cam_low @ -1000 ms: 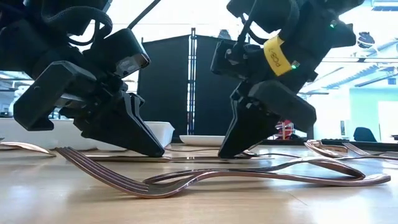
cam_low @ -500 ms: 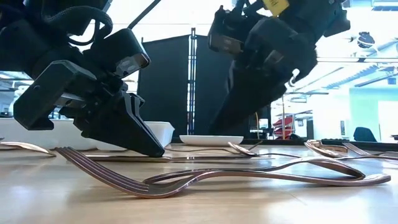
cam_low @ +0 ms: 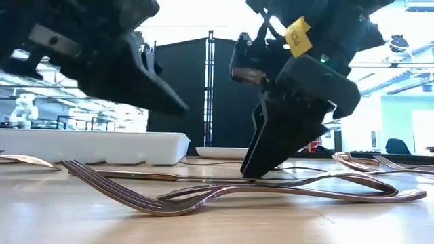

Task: Sort silverware
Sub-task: Put the knife on the silverware tray

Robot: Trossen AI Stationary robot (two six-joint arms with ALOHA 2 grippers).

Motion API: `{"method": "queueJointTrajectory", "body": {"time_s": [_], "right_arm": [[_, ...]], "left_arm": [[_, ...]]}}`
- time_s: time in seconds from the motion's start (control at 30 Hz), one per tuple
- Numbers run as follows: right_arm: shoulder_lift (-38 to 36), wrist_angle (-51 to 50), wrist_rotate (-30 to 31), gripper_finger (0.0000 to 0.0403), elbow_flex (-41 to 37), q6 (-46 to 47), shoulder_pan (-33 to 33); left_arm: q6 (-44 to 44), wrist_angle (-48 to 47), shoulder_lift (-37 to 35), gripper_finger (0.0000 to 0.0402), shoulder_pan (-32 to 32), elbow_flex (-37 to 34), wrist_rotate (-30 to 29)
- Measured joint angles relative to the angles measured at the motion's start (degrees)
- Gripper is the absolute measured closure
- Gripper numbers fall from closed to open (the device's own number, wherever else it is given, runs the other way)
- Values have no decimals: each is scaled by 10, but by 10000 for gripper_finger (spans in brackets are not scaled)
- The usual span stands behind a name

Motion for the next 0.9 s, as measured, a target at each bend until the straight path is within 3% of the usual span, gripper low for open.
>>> {"method": "queueJointTrajectory", "body": {"time_s": [0.07,0.2,0.27,0.4,0.6,0.77,0.9], "right_arm": [[10,0,11,199,1,2,5],[15,8,11,346,1,10,7],[14,8,17,386,1,4,7],[6,7,23,390,-1,-7,7],[-12,25,35,399,-4,-29,6],[-17,28,40,385,-4,-41,6],[-17,28,41,370,-4,-42,5]], "left_arm": [[9,-16,-12,401,-3,0,-13],[-25,-54,-27,401,0,1,-3],[-37,-95,-26,402,2,0,18],[-37,-159,-26,385,2,0,28],[-67,-218,-28,308,-7,0,34],[-67,-248,-28,249,-11,0,51],[-97,-291,-32,230,-15,2,52]]}}
